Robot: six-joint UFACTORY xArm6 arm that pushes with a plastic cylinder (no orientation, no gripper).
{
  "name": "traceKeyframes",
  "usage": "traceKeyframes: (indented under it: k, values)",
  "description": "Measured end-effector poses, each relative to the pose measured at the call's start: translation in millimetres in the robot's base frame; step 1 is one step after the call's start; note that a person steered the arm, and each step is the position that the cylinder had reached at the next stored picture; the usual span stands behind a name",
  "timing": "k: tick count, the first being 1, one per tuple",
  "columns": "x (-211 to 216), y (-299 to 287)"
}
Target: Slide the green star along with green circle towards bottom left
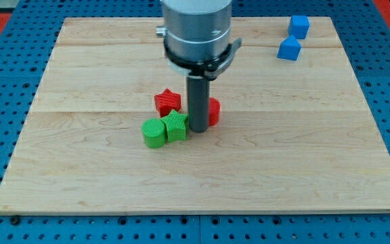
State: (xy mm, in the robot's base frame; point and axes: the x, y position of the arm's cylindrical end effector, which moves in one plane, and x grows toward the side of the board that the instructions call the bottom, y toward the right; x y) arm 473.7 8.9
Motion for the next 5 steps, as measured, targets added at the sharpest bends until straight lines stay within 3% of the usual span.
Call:
traceKeyframes:
  k: [1,2,3,4,5]
  values:
    - [-2.7,10.8]
    - [-13.2,-38.5]
    - [27.2,-111.4]
    - [53.3,-127.5]
    - [49.0,-8.2]
